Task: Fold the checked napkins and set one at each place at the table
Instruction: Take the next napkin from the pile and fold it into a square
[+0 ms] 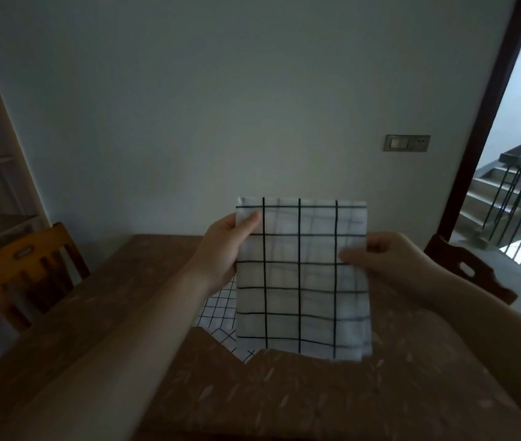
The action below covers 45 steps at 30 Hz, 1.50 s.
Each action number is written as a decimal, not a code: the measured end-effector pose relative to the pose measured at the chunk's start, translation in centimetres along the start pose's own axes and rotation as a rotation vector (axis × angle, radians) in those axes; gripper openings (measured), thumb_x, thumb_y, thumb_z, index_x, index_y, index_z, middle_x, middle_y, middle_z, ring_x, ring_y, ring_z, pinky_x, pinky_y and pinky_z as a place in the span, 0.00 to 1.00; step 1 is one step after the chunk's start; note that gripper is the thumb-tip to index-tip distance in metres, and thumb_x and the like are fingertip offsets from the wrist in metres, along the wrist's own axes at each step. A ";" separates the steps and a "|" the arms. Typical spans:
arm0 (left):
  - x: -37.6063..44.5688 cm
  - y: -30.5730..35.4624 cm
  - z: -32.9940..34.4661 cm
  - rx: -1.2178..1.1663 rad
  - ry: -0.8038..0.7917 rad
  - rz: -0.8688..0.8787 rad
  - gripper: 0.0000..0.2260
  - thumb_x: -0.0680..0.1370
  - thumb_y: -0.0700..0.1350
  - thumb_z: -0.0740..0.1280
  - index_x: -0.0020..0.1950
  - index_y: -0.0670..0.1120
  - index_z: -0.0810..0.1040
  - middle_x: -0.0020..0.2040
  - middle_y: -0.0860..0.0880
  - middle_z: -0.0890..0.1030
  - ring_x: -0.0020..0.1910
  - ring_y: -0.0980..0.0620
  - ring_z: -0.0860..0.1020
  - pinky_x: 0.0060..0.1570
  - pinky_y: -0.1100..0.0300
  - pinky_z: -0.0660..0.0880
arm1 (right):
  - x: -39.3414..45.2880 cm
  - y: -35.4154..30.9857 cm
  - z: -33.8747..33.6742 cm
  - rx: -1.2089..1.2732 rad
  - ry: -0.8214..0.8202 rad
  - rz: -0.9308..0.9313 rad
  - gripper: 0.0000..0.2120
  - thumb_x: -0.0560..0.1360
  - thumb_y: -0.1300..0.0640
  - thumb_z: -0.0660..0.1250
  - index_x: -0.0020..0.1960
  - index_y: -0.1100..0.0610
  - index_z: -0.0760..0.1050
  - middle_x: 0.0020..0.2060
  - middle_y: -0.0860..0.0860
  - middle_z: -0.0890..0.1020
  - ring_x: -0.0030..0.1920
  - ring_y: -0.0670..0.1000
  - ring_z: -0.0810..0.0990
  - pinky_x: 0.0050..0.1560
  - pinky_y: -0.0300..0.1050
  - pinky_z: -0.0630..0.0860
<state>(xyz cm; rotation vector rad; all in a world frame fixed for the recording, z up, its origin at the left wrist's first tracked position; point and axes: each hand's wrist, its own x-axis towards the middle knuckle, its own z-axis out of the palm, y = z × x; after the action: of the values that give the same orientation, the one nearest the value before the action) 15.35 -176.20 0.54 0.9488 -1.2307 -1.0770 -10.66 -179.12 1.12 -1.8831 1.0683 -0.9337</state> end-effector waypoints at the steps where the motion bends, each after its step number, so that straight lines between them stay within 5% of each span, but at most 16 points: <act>1: -0.2 -0.3 -0.2 0.043 -0.027 -0.026 0.14 0.77 0.49 0.66 0.56 0.41 0.80 0.48 0.47 0.86 0.48 0.50 0.85 0.43 0.59 0.80 | 0.2 -0.2 -0.1 0.026 0.045 -0.006 0.19 0.65 0.44 0.74 0.45 0.60 0.83 0.39 0.61 0.84 0.38 0.61 0.84 0.45 0.55 0.83; 3: -0.6 -1.1 -0.4 0.177 -0.109 -0.121 0.12 0.73 0.49 0.71 0.54 0.45 0.80 0.48 0.49 0.86 0.48 0.51 0.85 0.46 0.57 0.80 | 0.4 -0.6 -0.4 0.044 0.110 -0.010 0.18 0.69 0.48 0.73 0.46 0.64 0.82 0.33 0.59 0.81 0.30 0.54 0.80 0.34 0.45 0.80; 7: -1.1 -2.3 0.0 0.244 -0.119 -0.160 0.03 0.77 0.41 0.69 0.49 0.46 0.81 0.43 0.50 0.86 0.41 0.55 0.85 0.38 0.63 0.79 | -0.2 0.6 -0.1 0.168 0.024 0.147 0.17 0.69 0.44 0.71 0.48 0.57 0.82 0.46 0.59 0.85 0.48 0.60 0.84 0.55 0.61 0.79; 9: -1.2 -2.5 0.3 0.227 -0.084 -0.134 0.01 0.78 0.42 0.69 0.48 0.47 0.80 0.41 0.52 0.86 0.40 0.56 0.84 0.37 0.64 0.78 | -0.8 1.6 0.6 0.069 -0.056 0.208 0.14 0.71 0.48 0.71 0.50 0.57 0.82 0.46 0.55 0.87 0.48 0.55 0.85 0.56 0.58 0.80; 14: -1.1 -3.0 -0.2 0.207 -0.112 -0.227 0.04 0.78 0.46 0.68 0.52 0.52 0.77 0.46 0.52 0.85 0.45 0.52 0.84 0.46 0.53 0.81 | -0.9 2.2 0.8 0.056 0.031 0.179 0.06 0.74 0.58 0.71 0.49 0.59 0.82 0.42 0.54 0.87 0.42 0.52 0.87 0.43 0.46 0.83; 20: -1.2 -2.6 -0.9 0.143 -0.237 -0.345 0.13 0.75 0.42 0.70 0.58 0.48 0.75 0.47 0.49 0.86 0.46 0.49 0.85 0.41 0.53 0.83 | -1.3 2.4 0.0 0.130 -0.036 0.167 0.07 0.77 0.63 0.65 0.53 0.63 0.80 0.47 0.60 0.86 0.47 0.57 0.85 0.49 0.51 0.82; 25: -1.5 -2.8 -1.1 0.151 -0.295 -0.303 0.11 0.76 0.37 0.68 0.59 0.45 0.78 0.49 0.47 0.86 0.48 0.46 0.85 0.43 0.55 0.82 | -1.3 2.6 -0.5 0.195 -0.004 0.130 0.08 0.77 0.66 0.64 0.46 0.57 0.81 0.38 0.53 0.86 0.37 0.47 0.85 0.37 0.40 0.81; 29: -1.4 -1.9 0.0 0.041 -0.123 -0.205 0.11 0.80 0.33 0.59 0.48 0.41 0.81 0.43 0.46 0.84 0.36 0.55 0.84 0.36 0.61 0.81 | -1.1 2.4 -1.1 0.199 -0.041 0.093 0.24 0.75 0.75 0.59 0.31 0.53 0.82 0.33 0.51 0.84 0.33 0.47 0.83 0.39 0.47 0.83; 33: -1.5 -1.7 0.6 -0.005 -0.126 -0.279 0.13 0.84 0.47 0.56 0.51 0.47 0.80 0.40 0.52 0.86 0.34 0.59 0.84 0.32 0.63 0.79 | -1.1 1.0 -1.2 0.142 -0.055 0.025 0.24 0.76 0.73 0.59 0.30 0.54 0.83 0.37 0.51 0.86 0.37 0.50 0.85 0.34 0.40 0.81; 37: -1.5 -1.8 0.2 -0.099 -0.179 -0.481 0.27 0.79 0.65 0.56 0.60 0.45 0.80 0.54 0.41 0.84 0.54 0.42 0.83 0.55 0.45 0.78 | -1.2 1.2 -1.2 0.114 0.040 -0.004 0.18 0.77 0.73 0.59 0.38 0.59 0.83 0.36 0.48 0.87 0.37 0.47 0.86 0.33 0.35 0.79; 41: -1.0 -2.4 0.5 0.079 -0.116 -0.352 0.11 0.78 0.46 0.67 0.60 0.45 0.79 0.56 0.42 0.83 0.54 0.42 0.82 0.52 0.45 0.79 | -1.2 2.1 -1.3 0.134 0.081 0.030 0.23 0.78 0.70 0.58 0.38 0.51 0.85 0.44 0.50 0.87 0.42 0.50 0.86 0.38 0.44 0.82; 45: -0.9 -2.5 1.1 0.166 -0.047 -0.256 0.10 0.79 0.46 0.66 0.59 0.48 0.78 0.53 0.43 0.83 0.47 0.45 0.82 0.38 0.53 0.80 | -1.4 2.9 -0.9 0.303 0.071 0.128 0.21 0.79 0.66 0.57 0.40 0.51 0.84 0.51 0.55 0.84 0.50 0.59 0.83 0.51 0.59 0.81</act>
<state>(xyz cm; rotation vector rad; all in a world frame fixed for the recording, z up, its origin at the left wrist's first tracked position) 13.95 -175.95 -1.90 1.2398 -1.2755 -1.2162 -12.98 -179.19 -1.31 -1.5273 1.0132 -1.0314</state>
